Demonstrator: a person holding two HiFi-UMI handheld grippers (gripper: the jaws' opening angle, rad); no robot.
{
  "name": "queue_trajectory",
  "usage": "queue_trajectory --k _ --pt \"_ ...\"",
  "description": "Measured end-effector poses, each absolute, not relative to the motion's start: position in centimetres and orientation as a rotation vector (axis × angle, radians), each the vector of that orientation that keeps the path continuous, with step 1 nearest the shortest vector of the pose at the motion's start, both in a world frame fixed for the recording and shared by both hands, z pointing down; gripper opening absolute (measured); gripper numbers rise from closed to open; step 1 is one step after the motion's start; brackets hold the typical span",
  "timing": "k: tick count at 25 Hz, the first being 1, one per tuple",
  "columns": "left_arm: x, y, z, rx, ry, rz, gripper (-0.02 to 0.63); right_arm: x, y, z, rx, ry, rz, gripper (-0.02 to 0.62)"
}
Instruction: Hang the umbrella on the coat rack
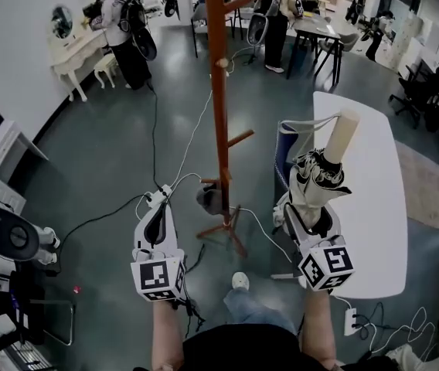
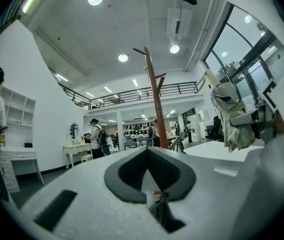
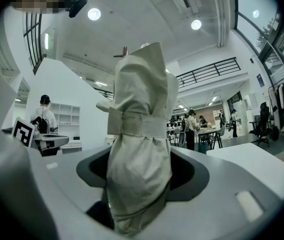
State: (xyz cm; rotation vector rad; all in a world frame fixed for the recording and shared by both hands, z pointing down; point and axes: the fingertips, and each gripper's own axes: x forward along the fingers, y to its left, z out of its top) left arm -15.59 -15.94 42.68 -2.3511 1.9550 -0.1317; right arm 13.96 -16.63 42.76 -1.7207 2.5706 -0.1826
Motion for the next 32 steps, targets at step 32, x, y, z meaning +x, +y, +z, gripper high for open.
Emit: queue_trajectory --k 32 --pt "-12.2 -35.2 35.4 -2.426 1.828 -0.088 0.008 11.7 -37.7 27.6 -1.624 2.618 -0.041 0.301"
